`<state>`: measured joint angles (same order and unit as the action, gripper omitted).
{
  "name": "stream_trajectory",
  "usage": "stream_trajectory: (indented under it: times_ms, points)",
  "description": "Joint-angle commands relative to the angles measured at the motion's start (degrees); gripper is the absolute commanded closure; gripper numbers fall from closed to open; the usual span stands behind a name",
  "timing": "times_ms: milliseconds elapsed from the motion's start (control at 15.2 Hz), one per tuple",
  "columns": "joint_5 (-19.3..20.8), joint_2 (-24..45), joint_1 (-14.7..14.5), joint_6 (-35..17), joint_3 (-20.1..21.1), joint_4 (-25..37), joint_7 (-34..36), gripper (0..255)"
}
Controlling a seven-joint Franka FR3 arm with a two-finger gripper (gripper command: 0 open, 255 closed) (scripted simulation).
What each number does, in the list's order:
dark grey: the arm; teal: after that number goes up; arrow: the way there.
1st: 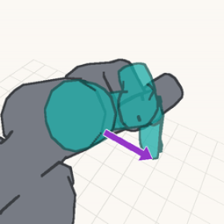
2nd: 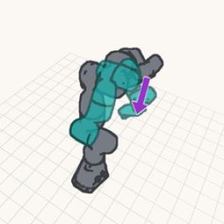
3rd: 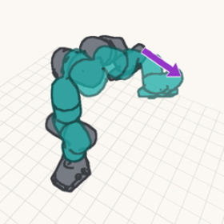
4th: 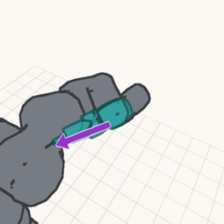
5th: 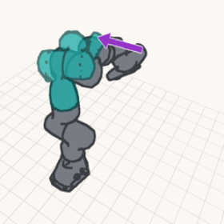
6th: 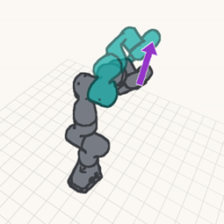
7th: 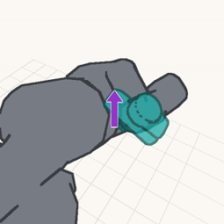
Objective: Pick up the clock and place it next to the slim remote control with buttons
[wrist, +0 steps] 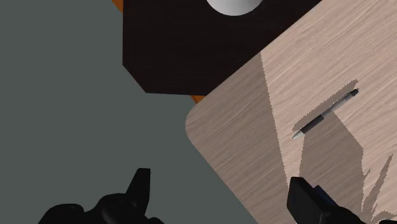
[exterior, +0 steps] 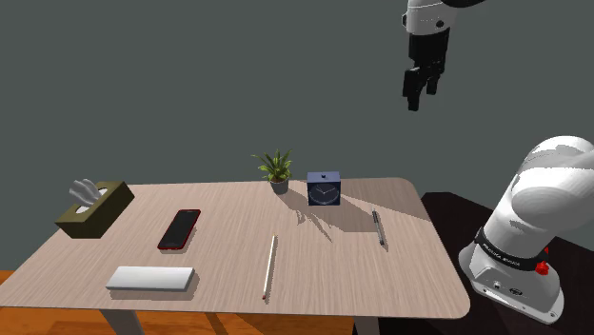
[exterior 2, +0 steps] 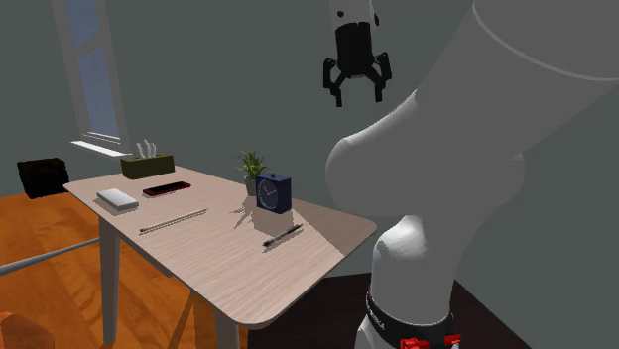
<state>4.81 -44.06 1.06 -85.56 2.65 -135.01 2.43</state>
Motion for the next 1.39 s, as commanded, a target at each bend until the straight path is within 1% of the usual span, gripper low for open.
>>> stream_trajectory:
  times_ms: [0,330,660,990,1320]
  points:
    - [0.00,0.00,0.00,0.00,0.00,0.00,0.00,0]
    - [-1.70,5.25,-2.96,-9.76,0.83,-3.27,-2.55,0]
    - [-3.35,11.78,-5.84,-19.30,2.01,-4.99,-5.27,0]
    - [-4.85,19.30,-8.64,-28.35,3.47,-5.19,-8.10,0]
    - [-6.06,27.47,-11.29,-36.64,5.22,-3.97,-10.95,0]
